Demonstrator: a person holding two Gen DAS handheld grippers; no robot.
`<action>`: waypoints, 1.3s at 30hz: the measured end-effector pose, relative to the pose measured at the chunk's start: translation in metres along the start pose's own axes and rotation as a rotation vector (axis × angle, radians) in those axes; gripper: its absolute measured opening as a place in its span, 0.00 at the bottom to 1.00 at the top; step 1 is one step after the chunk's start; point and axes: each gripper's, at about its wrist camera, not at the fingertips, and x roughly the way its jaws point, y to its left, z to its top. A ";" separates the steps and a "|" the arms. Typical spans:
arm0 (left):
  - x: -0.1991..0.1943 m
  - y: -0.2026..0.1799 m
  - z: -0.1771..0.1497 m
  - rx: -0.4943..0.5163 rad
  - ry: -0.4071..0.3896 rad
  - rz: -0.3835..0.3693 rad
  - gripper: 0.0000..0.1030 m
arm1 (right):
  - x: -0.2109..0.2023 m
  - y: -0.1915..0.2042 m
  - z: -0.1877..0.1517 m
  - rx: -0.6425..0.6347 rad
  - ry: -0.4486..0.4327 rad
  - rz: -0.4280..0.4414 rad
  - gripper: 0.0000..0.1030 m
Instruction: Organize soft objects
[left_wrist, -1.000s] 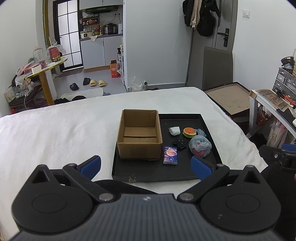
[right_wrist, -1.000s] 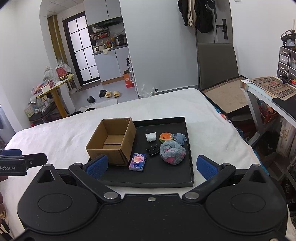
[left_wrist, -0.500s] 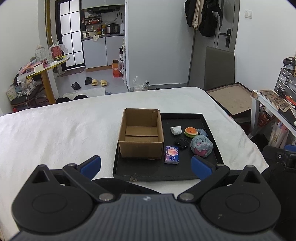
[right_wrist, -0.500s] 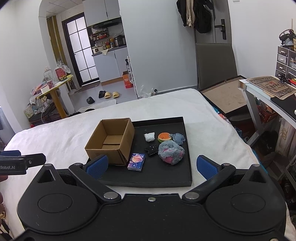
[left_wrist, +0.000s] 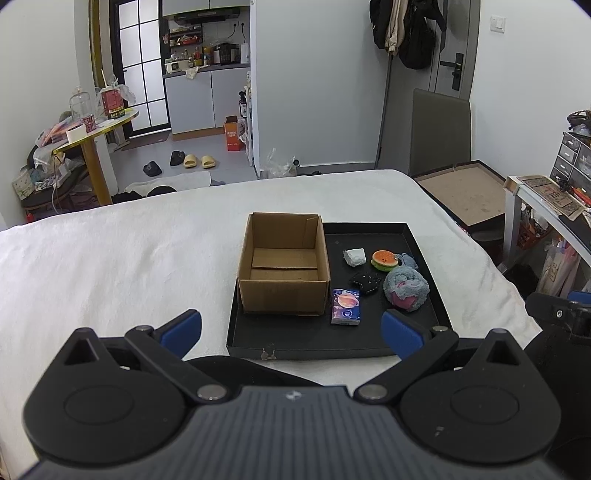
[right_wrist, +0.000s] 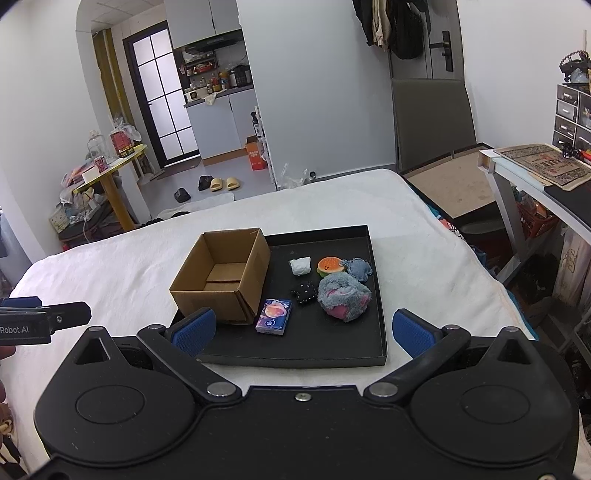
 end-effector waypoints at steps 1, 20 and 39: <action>0.001 0.000 0.001 0.000 0.002 0.000 1.00 | 0.001 -0.001 0.000 0.005 0.000 0.001 1.00; 0.064 0.007 0.008 -0.021 0.102 0.029 1.00 | 0.047 -0.013 -0.007 0.038 0.047 0.049 0.99; 0.135 0.020 0.026 -0.092 0.142 0.072 0.99 | 0.113 -0.028 0.001 0.080 0.129 0.104 0.89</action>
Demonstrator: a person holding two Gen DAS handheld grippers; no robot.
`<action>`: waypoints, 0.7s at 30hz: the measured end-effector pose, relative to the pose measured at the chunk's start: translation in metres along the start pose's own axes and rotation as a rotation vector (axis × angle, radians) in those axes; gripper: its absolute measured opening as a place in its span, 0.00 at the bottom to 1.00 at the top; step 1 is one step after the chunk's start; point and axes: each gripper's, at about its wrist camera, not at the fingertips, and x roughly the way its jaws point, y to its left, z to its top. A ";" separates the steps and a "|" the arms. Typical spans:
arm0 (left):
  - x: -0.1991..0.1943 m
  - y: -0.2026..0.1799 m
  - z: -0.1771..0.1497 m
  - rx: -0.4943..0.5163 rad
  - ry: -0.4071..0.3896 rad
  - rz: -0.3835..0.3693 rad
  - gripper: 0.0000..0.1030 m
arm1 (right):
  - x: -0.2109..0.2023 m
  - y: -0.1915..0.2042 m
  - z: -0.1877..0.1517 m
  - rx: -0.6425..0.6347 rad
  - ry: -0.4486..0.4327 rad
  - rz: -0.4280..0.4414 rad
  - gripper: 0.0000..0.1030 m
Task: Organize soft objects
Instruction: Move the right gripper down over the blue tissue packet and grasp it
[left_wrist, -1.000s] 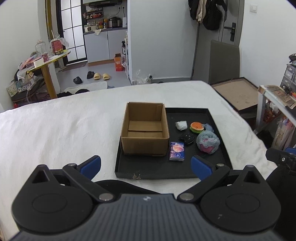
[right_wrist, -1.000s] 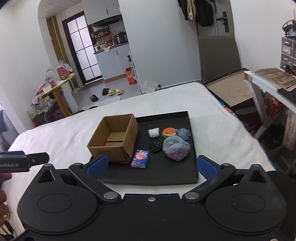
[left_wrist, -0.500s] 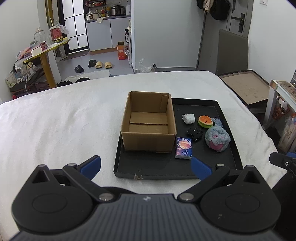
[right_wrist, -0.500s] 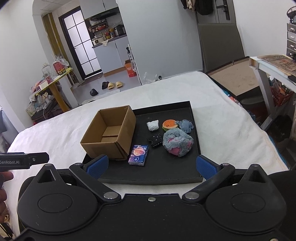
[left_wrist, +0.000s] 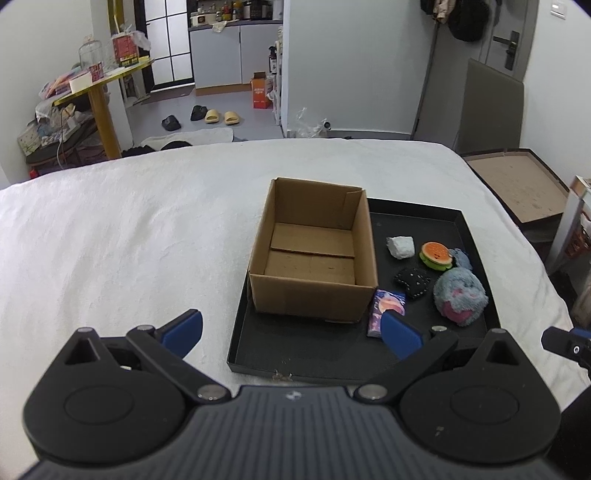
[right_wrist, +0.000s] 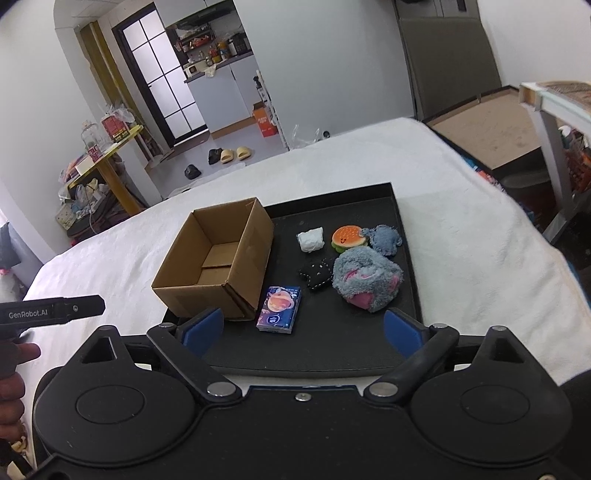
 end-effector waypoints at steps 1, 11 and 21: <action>0.004 0.001 0.001 -0.004 0.003 0.002 0.99 | 0.004 -0.001 0.001 0.000 0.007 0.003 0.89; 0.042 0.008 0.015 -0.036 0.012 0.039 0.91 | 0.044 -0.005 0.008 0.029 0.066 0.064 0.76; 0.088 0.019 0.032 -0.100 0.061 0.068 0.60 | 0.093 -0.002 0.010 0.041 0.151 0.080 0.67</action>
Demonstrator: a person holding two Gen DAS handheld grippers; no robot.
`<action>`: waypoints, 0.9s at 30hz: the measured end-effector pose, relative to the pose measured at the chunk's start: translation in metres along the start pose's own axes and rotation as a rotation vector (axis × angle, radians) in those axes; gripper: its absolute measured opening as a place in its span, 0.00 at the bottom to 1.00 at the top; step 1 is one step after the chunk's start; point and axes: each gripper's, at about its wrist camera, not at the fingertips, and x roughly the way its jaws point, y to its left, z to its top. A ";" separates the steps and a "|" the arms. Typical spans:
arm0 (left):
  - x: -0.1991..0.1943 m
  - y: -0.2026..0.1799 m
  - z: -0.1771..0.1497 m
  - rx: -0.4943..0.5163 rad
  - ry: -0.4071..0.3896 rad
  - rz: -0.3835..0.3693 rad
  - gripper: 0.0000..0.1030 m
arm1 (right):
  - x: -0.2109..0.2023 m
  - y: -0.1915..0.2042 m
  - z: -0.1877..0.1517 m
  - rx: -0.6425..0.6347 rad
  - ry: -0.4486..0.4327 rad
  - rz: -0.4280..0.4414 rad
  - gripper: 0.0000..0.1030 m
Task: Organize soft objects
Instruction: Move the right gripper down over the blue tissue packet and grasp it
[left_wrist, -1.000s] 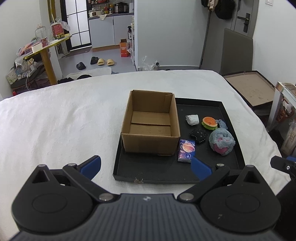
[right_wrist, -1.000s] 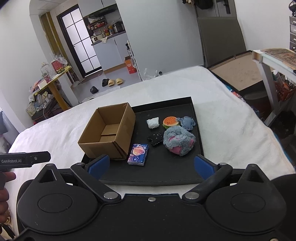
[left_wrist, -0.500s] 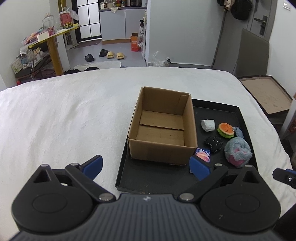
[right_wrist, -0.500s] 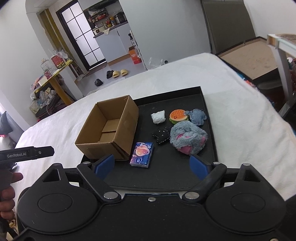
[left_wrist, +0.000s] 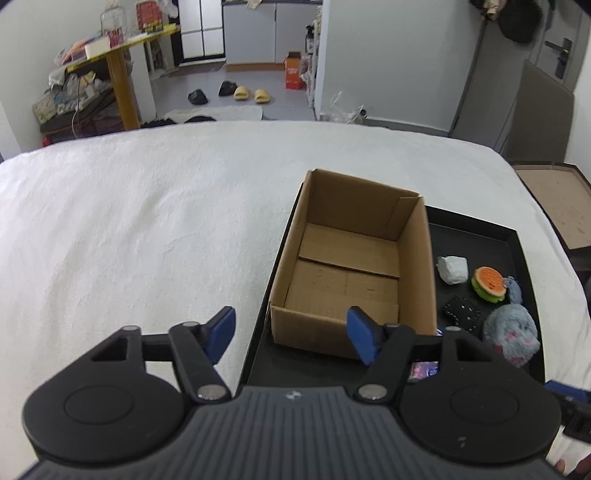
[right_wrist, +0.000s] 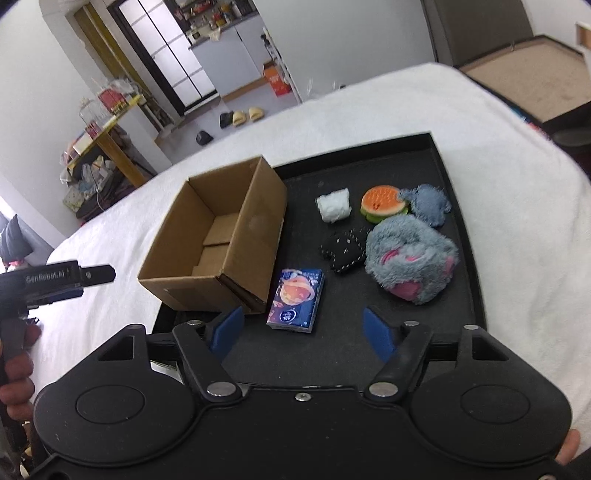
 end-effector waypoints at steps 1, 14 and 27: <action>0.004 0.000 0.002 -0.003 0.005 0.000 0.58 | 0.004 0.001 0.000 0.001 0.010 0.001 0.66; 0.056 0.009 0.015 -0.045 0.111 0.015 0.42 | 0.074 0.016 0.009 -0.009 0.129 0.009 0.59; 0.084 0.008 0.013 -0.006 0.136 0.023 0.15 | 0.127 0.030 0.005 -0.039 0.206 -0.055 0.60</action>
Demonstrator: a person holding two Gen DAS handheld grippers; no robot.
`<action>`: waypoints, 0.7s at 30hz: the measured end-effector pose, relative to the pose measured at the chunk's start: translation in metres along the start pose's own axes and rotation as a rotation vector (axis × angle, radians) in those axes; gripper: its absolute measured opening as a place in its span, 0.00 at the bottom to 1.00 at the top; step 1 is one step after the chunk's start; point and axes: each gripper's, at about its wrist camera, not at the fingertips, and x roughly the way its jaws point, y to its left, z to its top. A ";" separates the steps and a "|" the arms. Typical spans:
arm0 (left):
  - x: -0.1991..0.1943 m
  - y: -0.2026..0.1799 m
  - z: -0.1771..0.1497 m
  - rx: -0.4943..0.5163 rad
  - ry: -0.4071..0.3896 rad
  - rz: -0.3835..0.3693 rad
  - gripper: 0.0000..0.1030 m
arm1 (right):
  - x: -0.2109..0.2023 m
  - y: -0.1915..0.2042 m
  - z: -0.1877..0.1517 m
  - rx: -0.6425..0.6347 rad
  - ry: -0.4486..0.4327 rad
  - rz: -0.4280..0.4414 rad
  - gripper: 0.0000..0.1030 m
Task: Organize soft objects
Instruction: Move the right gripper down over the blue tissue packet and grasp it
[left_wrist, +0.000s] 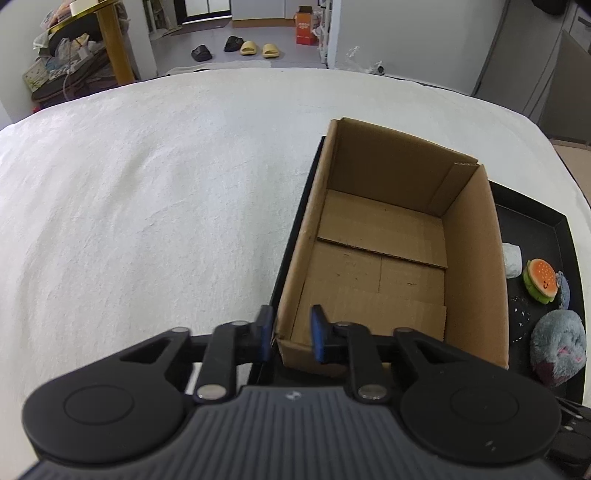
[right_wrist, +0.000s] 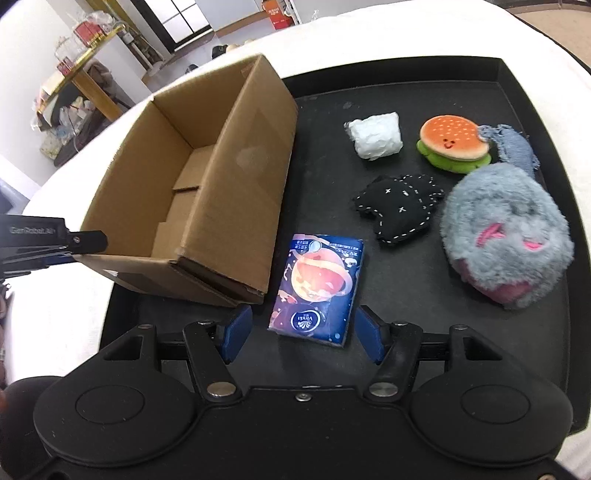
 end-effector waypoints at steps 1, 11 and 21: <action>0.000 0.000 0.000 0.005 -0.007 0.006 0.11 | 0.004 0.001 0.000 0.001 0.005 -0.006 0.60; -0.008 0.010 -0.010 0.015 -0.029 -0.049 0.07 | 0.012 0.012 -0.011 -0.029 -0.010 -0.068 0.57; -0.021 0.009 -0.020 0.033 -0.051 -0.053 0.07 | 0.012 0.020 -0.021 -0.117 -0.067 -0.138 0.52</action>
